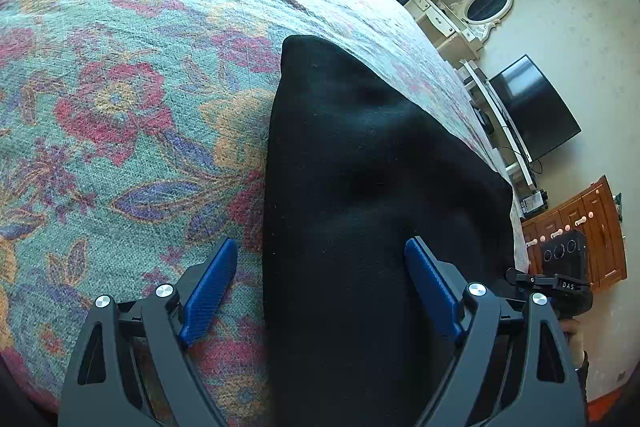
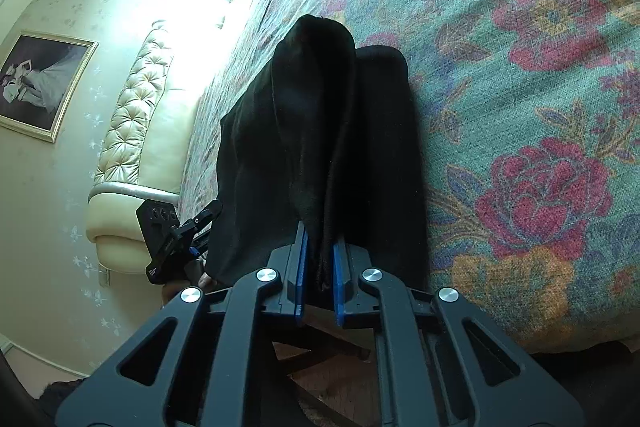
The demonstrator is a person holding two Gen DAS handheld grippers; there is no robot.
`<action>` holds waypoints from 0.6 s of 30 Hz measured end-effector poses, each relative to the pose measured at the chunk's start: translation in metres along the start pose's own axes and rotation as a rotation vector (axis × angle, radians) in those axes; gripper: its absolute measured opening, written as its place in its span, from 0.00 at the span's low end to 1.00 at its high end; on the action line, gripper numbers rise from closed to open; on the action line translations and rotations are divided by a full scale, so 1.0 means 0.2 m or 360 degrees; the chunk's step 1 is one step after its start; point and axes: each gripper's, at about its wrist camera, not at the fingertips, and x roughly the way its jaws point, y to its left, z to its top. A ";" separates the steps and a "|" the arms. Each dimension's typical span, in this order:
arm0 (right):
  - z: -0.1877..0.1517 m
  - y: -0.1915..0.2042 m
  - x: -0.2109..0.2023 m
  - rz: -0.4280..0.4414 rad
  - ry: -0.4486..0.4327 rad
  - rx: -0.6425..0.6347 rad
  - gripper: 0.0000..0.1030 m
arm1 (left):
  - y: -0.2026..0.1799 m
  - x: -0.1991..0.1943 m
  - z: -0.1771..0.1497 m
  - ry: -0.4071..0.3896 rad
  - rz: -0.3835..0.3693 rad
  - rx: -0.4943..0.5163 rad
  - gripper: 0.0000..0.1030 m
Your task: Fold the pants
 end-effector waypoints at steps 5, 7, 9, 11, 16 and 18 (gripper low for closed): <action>0.00 -0.09 0.00 0.0008 0.0009 0.0034 0.09 | -0.02 0.01 0.00 0.0005 0.0025 0.0023 0.83; 0.01 -0.11 0.00 0.0037 0.0013 0.0048 0.10 | -0.03 0.02 -0.01 0.0004 0.0033 0.0033 0.83; 0.02 -0.11 0.00 0.0050 0.0024 0.0056 0.12 | -0.03 0.02 0.00 0.0005 0.0037 0.0040 0.83; 0.02 -0.12 -0.02 0.0074 0.0027 0.0071 0.18 | -0.03 0.02 0.00 0.0011 0.0038 0.0041 0.83; 0.05 -0.08 -0.13 0.0067 -0.0069 0.0020 0.83 | -0.01 -0.02 0.01 -0.0003 0.0061 0.0031 0.83; 0.08 -0.04 -0.16 -0.0097 -0.0129 -0.0076 0.86 | 0.00 -0.04 0.04 -0.0041 0.0070 0.0026 0.83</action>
